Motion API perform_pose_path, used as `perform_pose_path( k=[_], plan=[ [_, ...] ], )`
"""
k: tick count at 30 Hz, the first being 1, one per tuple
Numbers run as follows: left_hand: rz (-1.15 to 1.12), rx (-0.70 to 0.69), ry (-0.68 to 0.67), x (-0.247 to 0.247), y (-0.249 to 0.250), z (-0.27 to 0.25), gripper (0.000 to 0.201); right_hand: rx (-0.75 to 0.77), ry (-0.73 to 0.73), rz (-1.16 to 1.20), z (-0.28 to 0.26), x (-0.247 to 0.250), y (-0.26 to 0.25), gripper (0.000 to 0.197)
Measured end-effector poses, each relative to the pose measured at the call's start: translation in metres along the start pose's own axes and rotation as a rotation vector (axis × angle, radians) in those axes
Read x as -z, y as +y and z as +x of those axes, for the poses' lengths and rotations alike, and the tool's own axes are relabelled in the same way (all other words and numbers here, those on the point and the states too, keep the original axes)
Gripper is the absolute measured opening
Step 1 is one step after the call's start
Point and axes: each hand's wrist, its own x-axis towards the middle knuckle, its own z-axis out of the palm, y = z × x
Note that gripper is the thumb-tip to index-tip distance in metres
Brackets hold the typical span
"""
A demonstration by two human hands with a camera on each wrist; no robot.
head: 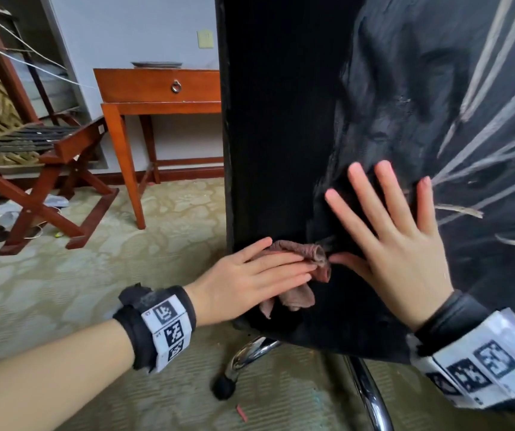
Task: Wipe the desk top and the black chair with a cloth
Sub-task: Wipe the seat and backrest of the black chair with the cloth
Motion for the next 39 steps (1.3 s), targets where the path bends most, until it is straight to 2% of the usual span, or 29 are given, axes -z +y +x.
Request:
perform_pose_path(
  k=[4,7,11,13,15,18,20,23,28,30,32,34,36,39],
  plan=[
    [-0.023,-0.127,-0.147,-0.020,0.035,-0.011,0.056,0.030,-0.058,-0.004,-0.025,-0.011,0.003,0.085],
    [0.022,-0.203,-0.145,-0.018,0.029,-0.004,0.054,0.037,-0.049,-0.002,-0.024,-0.009,0.004,0.085],
    [0.071,-0.066,-0.012,0.006,0.000,0.017,0.050,0.006,-0.035,0.029,-0.025,-0.009,0.003,0.076],
    [0.050,0.009,0.010,0.006,0.004,0.020,0.046,-0.015,-0.017,0.055,-0.026,-0.009,-0.001,0.071],
    [0.002,-0.012,-0.050,-0.009,0.026,0.012,0.043,-0.016,-0.017,0.069,-0.027,-0.008,-0.003,0.076],
    [0.010,-0.214,-0.242,-0.038,0.064,-0.006,0.041,-0.005,-0.036,0.081,-0.028,-0.005,0.000,0.093],
    [0.028,-0.272,-0.322,-0.044,0.075,-0.008,0.041,0.010,-0.048,0.083,-0.028,-0.002,0.002,0.095],
    [0.029,-0.301,-0.238,-0.038,0.060,0.003,0.042,0.021,-0.068,0.084,-0.028,-0.002,0.004,0.094],
    [0.034,-0.150,-0.043,-0.005,0.005,0.025,0.043,0.002,-0.050,0.107,-0.028,-0.003,0.001,0.081],
    [0.026,-0.109,-0.040,-0.005,0.009,0.023,0.044,0.002,-0.043,0.116,-0.029,-0.003,0.000,0.079],
    [0.069,-0.097,-0.101,-0.015,0.028,0.018,0.047,-0.001,-0.053,0.139,-0.029,-0.002,-0.001,0.083],
    [0.107,-0.167,-0.218,-0.022,0.046,0.015,0.052,0.008,-0.062,0.154,-0.028,-0.001,0.000,0.085],
    [0.109,-0.249,-0.278,-0.022,0.047,0.017,0.048,0.023,-0.097,0.160,-0.028,0.002,0.003,0.088],
    [0.112,-0.228,-0.182,-0.004,0.020,0.031,0.047,0.053,-0.128,0.175,-0.028,0.008,0.008,0.082]
  ],
)
